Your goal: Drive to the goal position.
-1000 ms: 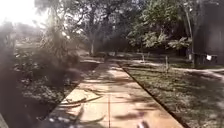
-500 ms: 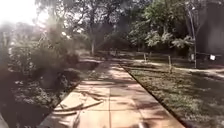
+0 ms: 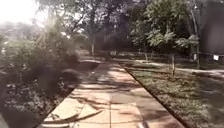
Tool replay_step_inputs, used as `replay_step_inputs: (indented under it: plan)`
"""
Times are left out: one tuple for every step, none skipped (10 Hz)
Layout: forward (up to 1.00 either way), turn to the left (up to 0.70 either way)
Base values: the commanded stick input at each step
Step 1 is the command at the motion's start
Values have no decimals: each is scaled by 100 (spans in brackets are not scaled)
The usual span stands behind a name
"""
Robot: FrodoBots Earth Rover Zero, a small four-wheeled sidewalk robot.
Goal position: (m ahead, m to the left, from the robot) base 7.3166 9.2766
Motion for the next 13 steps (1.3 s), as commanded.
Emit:
replay_step_inputs:
  plan:
    - [50, 0]
    - [50, 0]
    - [50, 0]
    - [50, 0]
    - [50, 0]
    - [50, 0]
    - [50, 0]
    - [50, 0]
    - [50, 0]
    - [50, 0]
    - [50, 0]
    - [50, 0]
    - [50, 0]
